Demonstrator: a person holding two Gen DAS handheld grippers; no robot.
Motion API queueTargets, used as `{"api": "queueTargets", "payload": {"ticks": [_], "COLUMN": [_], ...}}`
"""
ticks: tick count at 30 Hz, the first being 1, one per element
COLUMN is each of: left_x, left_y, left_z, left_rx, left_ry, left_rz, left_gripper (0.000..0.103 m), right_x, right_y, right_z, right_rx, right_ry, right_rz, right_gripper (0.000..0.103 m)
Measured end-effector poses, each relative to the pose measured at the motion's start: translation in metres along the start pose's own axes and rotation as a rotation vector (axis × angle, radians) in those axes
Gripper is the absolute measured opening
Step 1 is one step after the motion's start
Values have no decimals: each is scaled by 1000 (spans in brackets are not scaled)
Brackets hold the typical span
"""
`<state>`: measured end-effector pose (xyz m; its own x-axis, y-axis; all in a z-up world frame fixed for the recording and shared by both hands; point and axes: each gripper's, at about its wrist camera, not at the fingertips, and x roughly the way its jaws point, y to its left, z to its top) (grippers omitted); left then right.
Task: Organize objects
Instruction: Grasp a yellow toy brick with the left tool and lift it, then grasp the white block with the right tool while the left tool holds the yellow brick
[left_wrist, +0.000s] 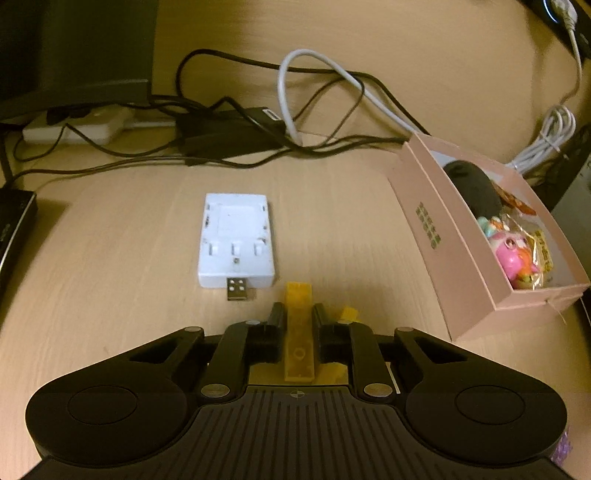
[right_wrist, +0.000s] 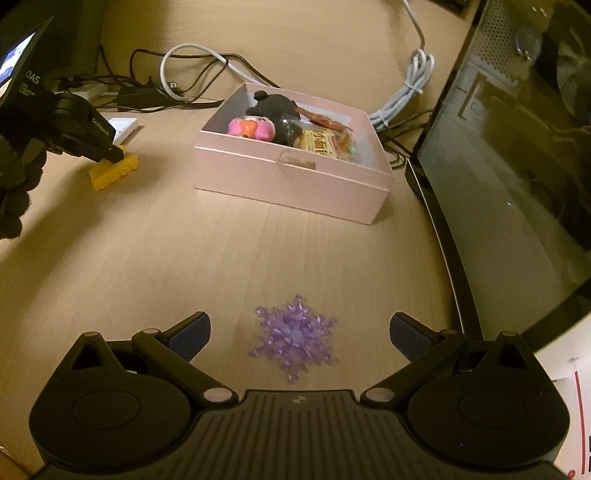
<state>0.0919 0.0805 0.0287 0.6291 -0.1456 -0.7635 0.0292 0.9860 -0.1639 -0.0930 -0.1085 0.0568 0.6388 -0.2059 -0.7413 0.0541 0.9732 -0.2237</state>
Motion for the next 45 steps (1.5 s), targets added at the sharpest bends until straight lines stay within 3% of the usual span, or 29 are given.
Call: {"api": "queueTargets", "payload": {"ticks": [7, 12, 17, 27, 33, 38, 45], "left_x": [-16, -46, -75, -143, -178, -186, -186], "left_y": [-1, -8, -8, 36, 76, 109, 135], "left_z": [-17, -44, -65, -73, -80, -96, -110], "left_rx": [-21, -12, -27, -105, -170, -229, -242], "left_ry": [36, 69, 86, -13, -55, -36, -41], "left_rz": [-57, -132, -149, 4, 93, 116, 95], "left_gripper": [18, 18, 18, 18, 18, 18, 18], "right_x": [2, 4, 12, 33, 59, 98, 146], "right_y": [-5, 0, 9, 58, 116, 167, 225], "right_z": [-3, -3, 1, 58, 119, 160, 193], "right_rx": [21, 13, 3, 24, -23, 25, -33], "right_ry": [4, -3, -7, 5, -17, 51, 26], "right_rz": [19, 52, 106, 382, 442, 445, 311], "right_gripper": [103, 103, 103, 103, 103, 103, 103]}}
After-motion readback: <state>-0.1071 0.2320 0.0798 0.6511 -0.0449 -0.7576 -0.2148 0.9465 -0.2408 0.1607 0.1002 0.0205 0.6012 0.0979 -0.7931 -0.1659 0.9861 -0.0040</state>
